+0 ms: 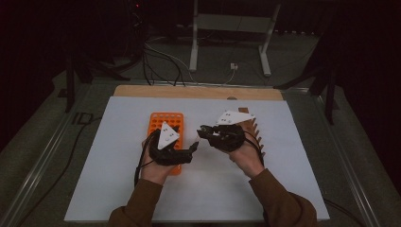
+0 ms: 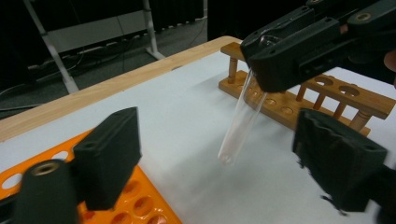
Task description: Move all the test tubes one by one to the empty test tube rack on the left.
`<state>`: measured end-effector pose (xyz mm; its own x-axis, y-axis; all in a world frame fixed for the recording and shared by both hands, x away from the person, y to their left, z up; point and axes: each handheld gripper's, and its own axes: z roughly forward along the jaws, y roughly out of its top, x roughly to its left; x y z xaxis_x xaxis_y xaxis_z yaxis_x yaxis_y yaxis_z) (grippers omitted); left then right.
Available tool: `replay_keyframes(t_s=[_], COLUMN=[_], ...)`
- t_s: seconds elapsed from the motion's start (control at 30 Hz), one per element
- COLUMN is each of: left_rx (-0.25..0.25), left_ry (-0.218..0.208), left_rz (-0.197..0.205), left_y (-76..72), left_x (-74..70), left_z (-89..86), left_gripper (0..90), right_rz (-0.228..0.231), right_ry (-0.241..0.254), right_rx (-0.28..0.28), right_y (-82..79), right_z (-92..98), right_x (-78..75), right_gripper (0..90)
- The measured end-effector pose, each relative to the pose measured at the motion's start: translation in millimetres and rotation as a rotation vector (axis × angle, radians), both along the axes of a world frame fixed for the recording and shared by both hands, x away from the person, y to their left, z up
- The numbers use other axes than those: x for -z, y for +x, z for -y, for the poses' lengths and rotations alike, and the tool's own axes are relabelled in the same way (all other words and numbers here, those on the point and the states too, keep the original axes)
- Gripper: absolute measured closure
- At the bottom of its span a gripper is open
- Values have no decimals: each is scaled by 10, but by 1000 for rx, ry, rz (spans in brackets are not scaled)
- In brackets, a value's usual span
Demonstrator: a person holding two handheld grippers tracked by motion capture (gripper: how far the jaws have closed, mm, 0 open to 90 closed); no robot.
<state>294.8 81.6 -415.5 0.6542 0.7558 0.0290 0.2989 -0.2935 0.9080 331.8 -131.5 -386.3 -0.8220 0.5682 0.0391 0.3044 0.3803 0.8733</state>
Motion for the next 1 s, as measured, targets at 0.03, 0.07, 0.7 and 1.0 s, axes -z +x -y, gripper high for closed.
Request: replay_keyframes(t_s=[0.03, 0.07, 0.7, 1.0], left_rx=[8, 15, 100, 53], left_ry=[0, 4, 28, 4], left_rz=[0, -2, -2, -7], left_y=[2, 3, -4, 12], left_x=[3, 6, 33, 15], left_z=[10, 19, 60, -73], left_gripper=[230, 265, 765, 767], right_rz=[-4, -5, -34, -3], right_ry=[3, 7, 43, 60], right_rx=[-8, -12, -54, 25], right_y=[-8, -15, -33, 17], right_z=[-13, -28, -106, 92], right_x=[-3, -7, -21, -25], right_gripper=[762, 762, 689, 244])
